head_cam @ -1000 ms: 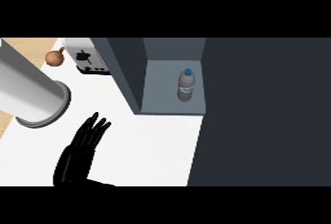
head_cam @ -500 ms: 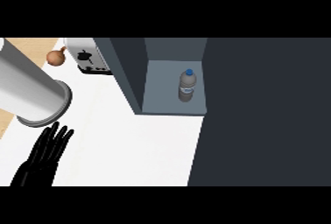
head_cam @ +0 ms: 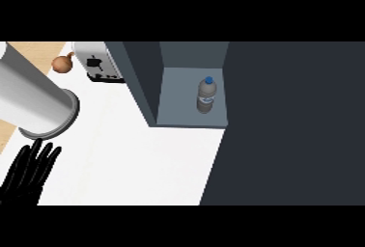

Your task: Pick up the bottled water, place it into the cabinet and close the cabinet

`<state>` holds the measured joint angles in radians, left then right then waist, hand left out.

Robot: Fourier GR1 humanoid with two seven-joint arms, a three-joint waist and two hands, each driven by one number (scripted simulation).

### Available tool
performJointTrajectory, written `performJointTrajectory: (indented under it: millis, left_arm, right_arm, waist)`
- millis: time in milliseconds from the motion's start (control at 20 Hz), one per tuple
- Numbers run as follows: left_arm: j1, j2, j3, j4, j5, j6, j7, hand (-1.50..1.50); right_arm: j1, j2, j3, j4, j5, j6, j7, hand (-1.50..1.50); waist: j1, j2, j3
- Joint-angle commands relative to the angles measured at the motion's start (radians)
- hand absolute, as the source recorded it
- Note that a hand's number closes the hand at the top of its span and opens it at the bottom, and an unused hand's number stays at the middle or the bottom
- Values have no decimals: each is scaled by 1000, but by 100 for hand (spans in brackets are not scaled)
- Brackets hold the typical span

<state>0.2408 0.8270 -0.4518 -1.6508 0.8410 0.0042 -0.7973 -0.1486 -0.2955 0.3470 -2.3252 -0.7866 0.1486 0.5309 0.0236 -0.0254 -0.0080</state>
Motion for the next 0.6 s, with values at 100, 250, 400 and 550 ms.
performJointTrajectory:
  millis: [100,250,400,550]
  left_arm:
    - [31,42,23,-70,23,-6,23,-150]
    - [84,82,49,-99,36,-26,8,-150]
    - [67,105,84,-148,76,-20,55,-150]
    - [97,137,111,-168,84,-53,48,-150]
  right_arm:
    - [-211,93,178,0,321,-194,31,150]
    - [-292,193,305,75,452,-318,58,150]
    - [-457,289,350,227,518,-463,65,150]
    - [-569,292,392,369,484,-624,12,150]
  waist:
    - [7,0,-1]
    - [19,-1,0]
    - [18,13,3]
    - [37,18,4]
